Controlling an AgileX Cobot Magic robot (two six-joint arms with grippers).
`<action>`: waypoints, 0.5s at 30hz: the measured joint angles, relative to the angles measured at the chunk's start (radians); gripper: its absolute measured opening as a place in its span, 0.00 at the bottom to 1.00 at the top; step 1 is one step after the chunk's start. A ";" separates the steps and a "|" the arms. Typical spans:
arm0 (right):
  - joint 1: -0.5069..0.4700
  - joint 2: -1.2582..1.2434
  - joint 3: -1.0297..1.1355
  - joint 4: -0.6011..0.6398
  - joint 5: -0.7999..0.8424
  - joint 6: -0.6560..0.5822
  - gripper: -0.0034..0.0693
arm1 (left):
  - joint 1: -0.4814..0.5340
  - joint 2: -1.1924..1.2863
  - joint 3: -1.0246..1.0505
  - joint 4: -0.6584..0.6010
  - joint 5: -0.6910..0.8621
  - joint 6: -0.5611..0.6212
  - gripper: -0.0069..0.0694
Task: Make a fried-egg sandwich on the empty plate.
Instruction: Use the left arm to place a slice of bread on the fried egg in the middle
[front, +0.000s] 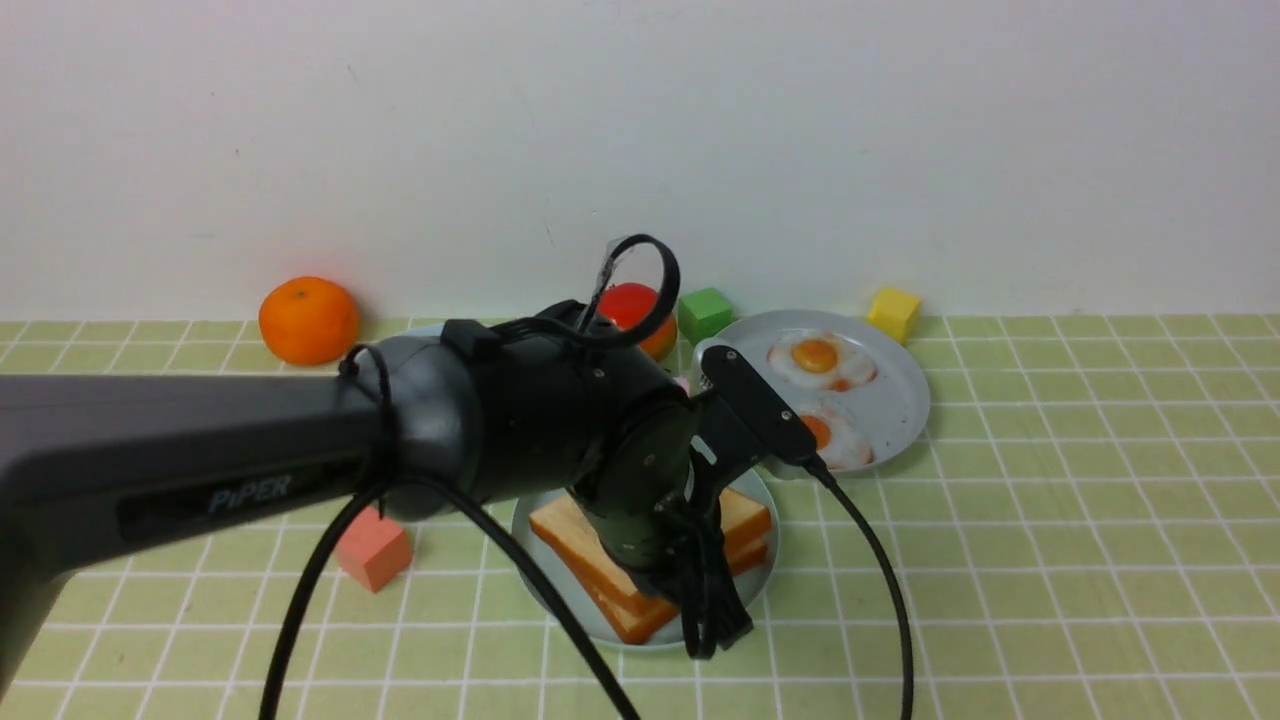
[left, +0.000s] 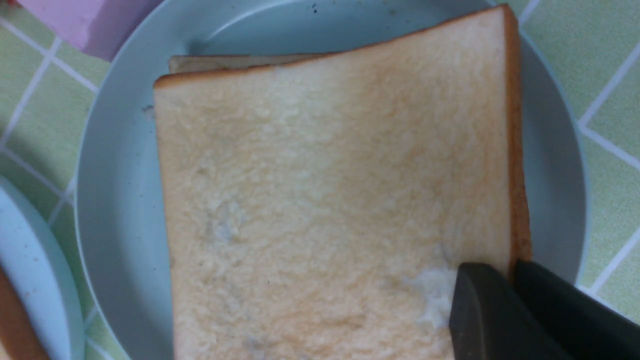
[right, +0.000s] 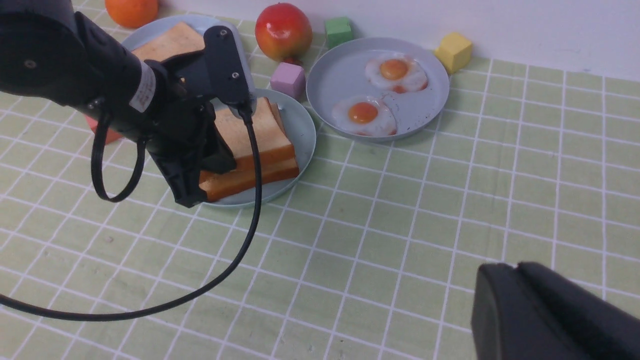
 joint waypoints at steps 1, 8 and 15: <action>0.000 0.000 0.000 0.000 0.001 0.000 0.12 | 0.000 0.000 0.000 0.000 0.000 0.000 0.18; 0.000 0.000 0.000 0.001 0.001 0.000 0.13 | 0.000 0.001 0.000 0.001 0.000 0.000 0.44; 0.000 0.000 0.000 0.003 0.001 0.000 0.13 | 0.000 -0.007 0.000 0.000 0.020 -0.002 0.50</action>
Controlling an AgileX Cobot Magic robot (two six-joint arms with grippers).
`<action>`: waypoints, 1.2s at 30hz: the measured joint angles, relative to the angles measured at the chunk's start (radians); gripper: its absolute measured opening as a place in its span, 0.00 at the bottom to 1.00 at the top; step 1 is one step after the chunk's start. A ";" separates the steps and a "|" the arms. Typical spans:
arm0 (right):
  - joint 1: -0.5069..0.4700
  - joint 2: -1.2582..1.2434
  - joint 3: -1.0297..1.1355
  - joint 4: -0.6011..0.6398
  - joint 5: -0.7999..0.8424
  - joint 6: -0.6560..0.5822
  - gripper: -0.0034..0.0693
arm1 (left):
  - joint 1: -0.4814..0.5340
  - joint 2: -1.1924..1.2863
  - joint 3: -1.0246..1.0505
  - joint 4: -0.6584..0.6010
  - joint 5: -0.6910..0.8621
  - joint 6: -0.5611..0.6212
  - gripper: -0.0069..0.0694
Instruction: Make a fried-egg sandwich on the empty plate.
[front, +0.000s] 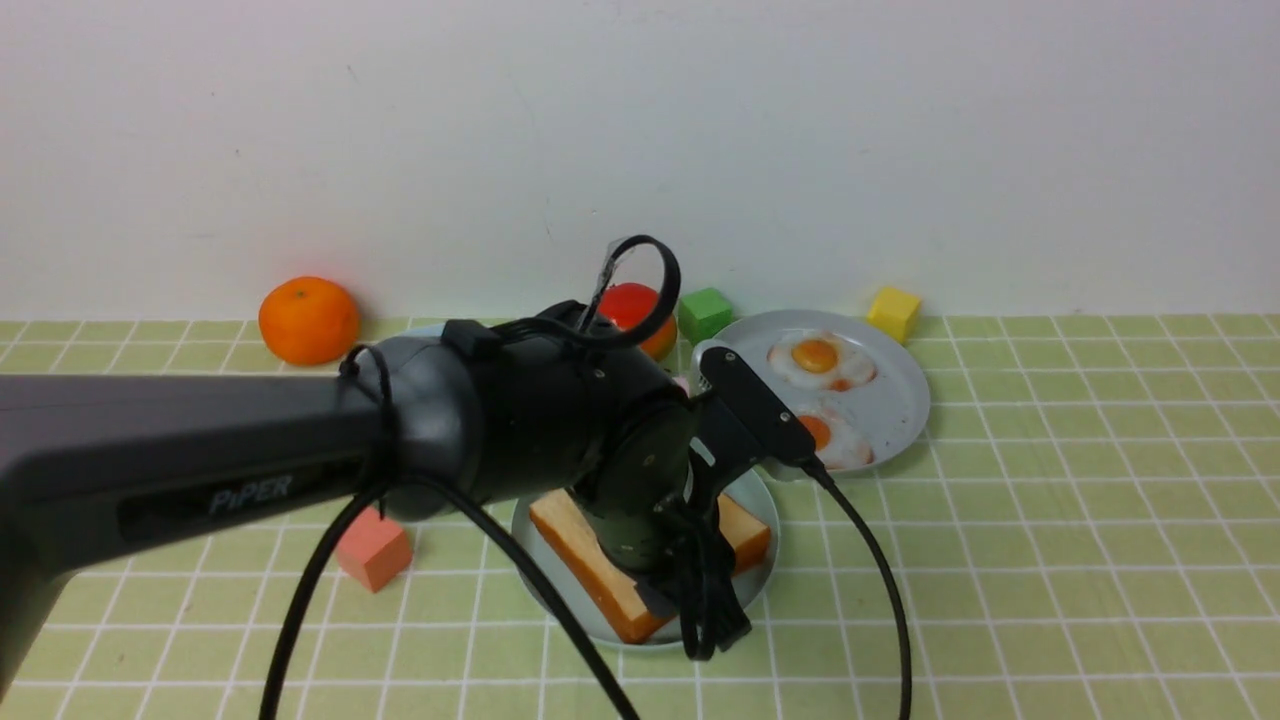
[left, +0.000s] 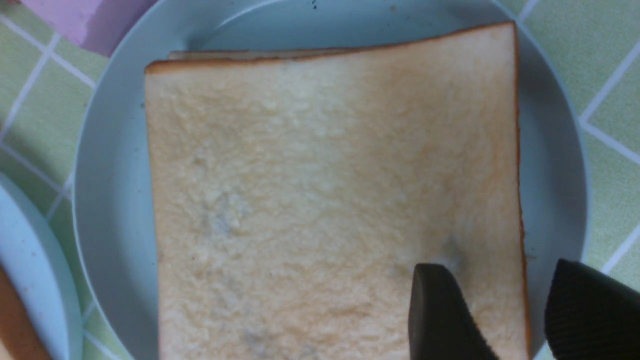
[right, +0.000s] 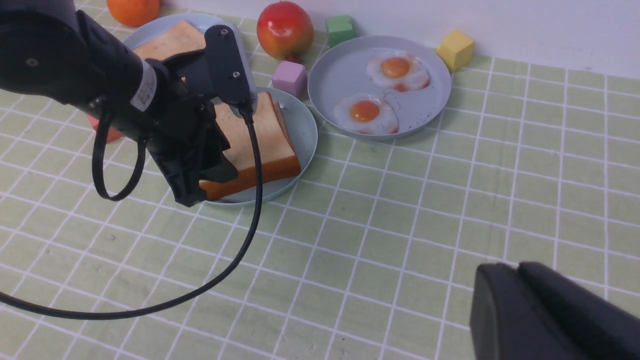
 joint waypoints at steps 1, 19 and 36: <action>0.000 0.000 0.000 0.000 0.000 0.000 0.13 | 0.000 -0.008 0.000 -0.002 0.006 -0.002 0.50; 0.000 -0.039 0.000 -0.031 0.080 0.031 0.15 | 0.000 -1.080 0.330 -0.183 -0.092 -0.130 0.07; 0.000 -0.398 0.186 -0.112 0.070 0.284 0.04 | 0.000 -1.818 1.164 -0.198 -0.582 -0.182 0.07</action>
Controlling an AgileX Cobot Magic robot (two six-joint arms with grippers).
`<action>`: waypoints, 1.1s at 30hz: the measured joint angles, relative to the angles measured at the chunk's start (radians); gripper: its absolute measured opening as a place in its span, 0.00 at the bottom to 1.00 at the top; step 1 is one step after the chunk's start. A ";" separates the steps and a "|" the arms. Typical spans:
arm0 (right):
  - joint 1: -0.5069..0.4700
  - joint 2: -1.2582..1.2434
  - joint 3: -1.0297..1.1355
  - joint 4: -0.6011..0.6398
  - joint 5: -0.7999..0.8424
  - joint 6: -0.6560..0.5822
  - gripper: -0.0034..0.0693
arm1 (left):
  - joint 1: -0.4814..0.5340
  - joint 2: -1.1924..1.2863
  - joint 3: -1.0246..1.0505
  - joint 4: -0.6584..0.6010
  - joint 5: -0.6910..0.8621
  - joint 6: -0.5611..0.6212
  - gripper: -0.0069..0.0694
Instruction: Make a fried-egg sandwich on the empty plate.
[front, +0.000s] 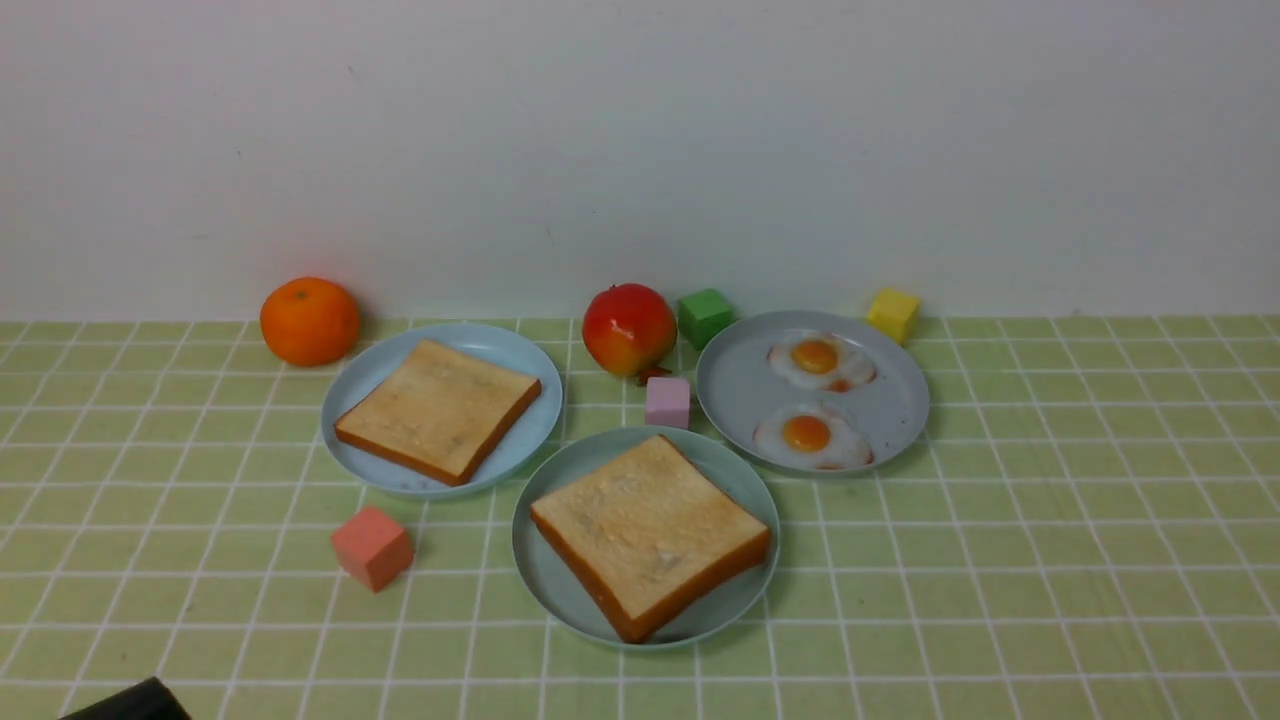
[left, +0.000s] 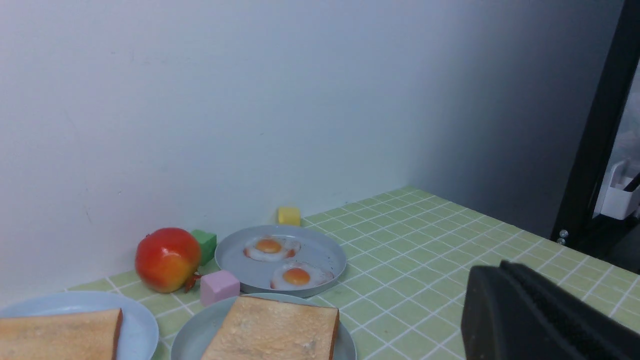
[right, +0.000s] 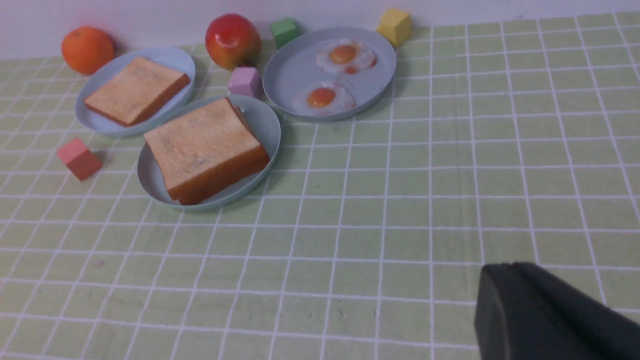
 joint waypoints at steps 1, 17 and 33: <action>0.000 -0.023 0.029 0.000 -0.046 0.023 0.04 | 0.000 -0.002 0.005 0.000 0.000 0.000 0.07; 0.000 -0.048 0.655 0.027 -1.110 0.055 0.06 | 0.000 -0.002 0.015 0.000 0.076 -0.001 0.07; -0.044 -0.066 0.781 -0.076 -0.870 0.039 0.04 | 0.000 -0.002 0.015 0.000 0.095 -0.001 0.07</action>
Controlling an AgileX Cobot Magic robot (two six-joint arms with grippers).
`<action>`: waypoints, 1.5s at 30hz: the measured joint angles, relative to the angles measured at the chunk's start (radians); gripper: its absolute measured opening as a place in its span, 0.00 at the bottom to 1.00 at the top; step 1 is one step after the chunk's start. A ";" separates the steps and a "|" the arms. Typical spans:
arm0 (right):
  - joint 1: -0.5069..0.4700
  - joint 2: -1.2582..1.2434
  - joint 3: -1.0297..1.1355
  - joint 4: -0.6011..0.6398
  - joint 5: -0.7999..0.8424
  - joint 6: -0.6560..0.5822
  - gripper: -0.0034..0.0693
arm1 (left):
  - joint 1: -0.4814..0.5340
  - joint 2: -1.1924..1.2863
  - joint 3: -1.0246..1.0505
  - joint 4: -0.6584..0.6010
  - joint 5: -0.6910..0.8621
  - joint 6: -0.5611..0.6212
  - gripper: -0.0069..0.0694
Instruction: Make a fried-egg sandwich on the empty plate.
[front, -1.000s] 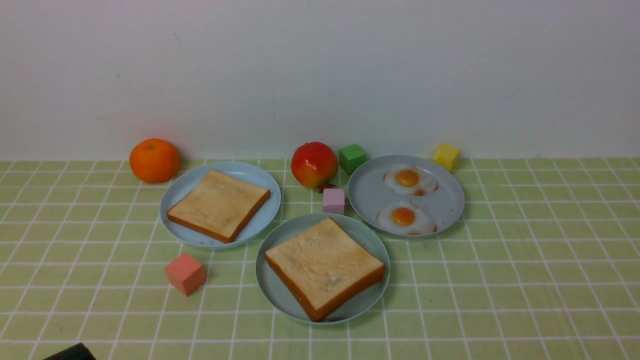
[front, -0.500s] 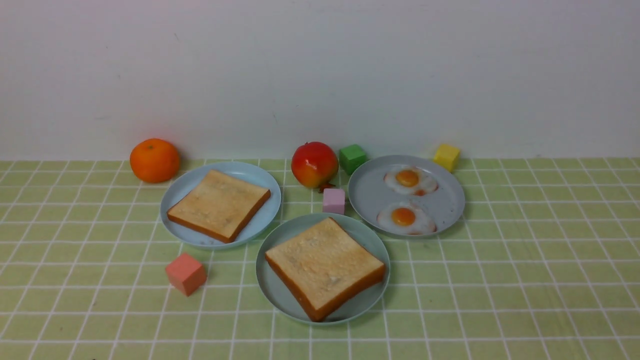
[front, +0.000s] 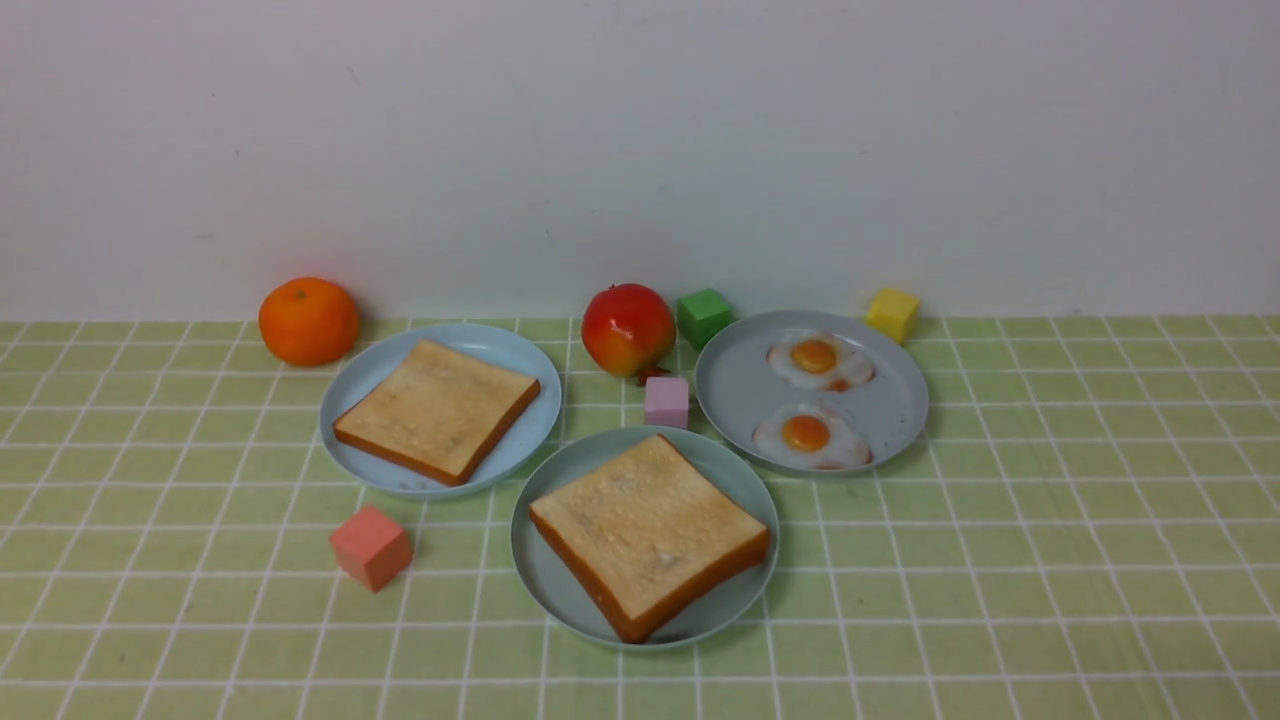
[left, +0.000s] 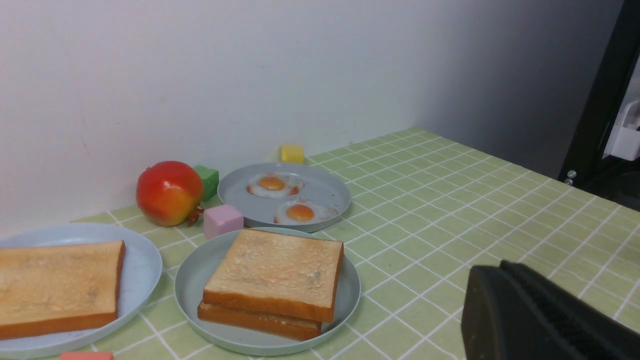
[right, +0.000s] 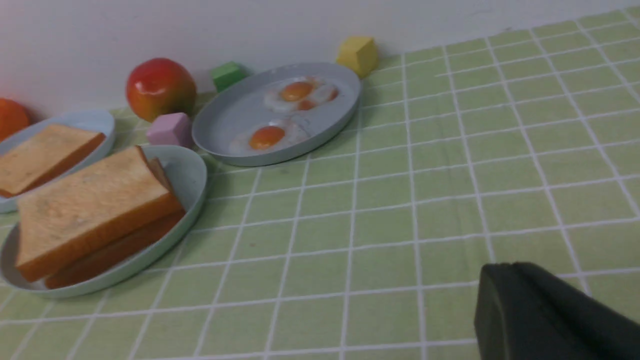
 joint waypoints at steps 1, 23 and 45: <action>-0.012 -0.003 0.000 -0.012 0.007 -0.012 0.04 | 0.000 0.000 0.000 0.000 0.000 0.000 0.07; -0.055 -0.003 -0.006 -0.032 0.082 -0.090 0.03 | 0.000 0.000 0.002 -0.003 0.000 0.000 0.10; -0.055 -0.003 -0.007 -0.032 0.086 -0.091 0.04 | 0.000 -0.003 0.010 0.005 -0.002 0.000 0.12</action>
